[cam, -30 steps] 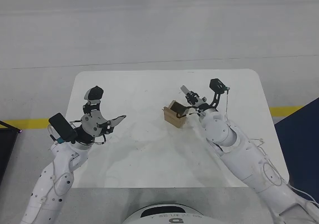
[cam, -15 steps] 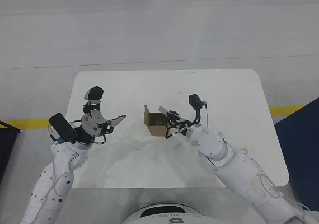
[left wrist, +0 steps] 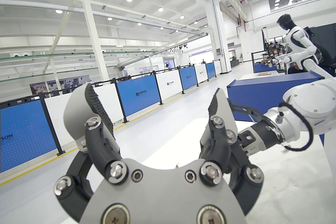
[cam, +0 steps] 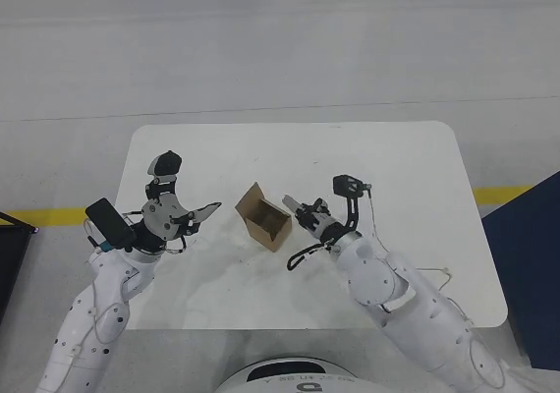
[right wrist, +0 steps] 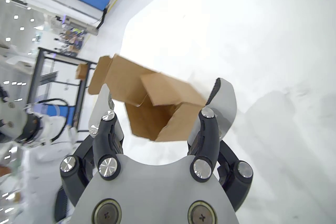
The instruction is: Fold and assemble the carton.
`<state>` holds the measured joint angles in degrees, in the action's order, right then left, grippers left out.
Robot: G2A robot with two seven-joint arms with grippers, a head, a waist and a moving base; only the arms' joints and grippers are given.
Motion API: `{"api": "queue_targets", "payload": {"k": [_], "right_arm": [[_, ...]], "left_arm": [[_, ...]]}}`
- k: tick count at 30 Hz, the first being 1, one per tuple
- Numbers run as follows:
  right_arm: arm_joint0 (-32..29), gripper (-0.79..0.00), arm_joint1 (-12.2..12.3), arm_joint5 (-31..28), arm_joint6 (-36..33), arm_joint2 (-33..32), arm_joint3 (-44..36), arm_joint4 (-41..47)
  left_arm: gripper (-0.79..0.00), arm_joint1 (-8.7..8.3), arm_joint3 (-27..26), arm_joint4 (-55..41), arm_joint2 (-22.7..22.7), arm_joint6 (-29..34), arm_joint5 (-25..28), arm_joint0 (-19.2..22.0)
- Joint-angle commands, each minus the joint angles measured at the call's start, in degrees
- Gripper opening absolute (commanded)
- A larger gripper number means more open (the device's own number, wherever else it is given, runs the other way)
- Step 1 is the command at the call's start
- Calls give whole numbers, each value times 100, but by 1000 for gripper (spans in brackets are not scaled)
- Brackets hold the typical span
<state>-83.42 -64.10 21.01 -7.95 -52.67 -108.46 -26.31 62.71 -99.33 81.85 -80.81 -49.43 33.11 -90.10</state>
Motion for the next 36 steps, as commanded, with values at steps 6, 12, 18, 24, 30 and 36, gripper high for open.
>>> {"api": "queue_targets", "payload": {"k": [6, 12, 18, 24, 30, 36], "right_arm": [[380, -566, -21, 174, -1018, 400, 117, -1328], [628, -480, -119, 228, -1318, 594, 127, -1482], [613, -440, -166, 153, -1234, 581, 60, -1574], [781, -449, -215, 237, -1576, 782, 170, -2234], [1049, -446, -290, 332, -2181, 945, 265, -2637], [1184, -557, -369, 417, -2386, 989, 330, -2805]], "left_arm": [[0, 0, 0, 0, 0, 0, 0, 0], [0, 0, 0, 0, 0, 0, 0, 0], [0, 0, 0, 0, 0, 0, 0, 0], [0, 0, 0, 0, 0, 0, 0, 0], [0, 0, 0, 0, 0, 0, 0, 0], [0, 0, 0, 0, 0, 0, 0, 0]]}}
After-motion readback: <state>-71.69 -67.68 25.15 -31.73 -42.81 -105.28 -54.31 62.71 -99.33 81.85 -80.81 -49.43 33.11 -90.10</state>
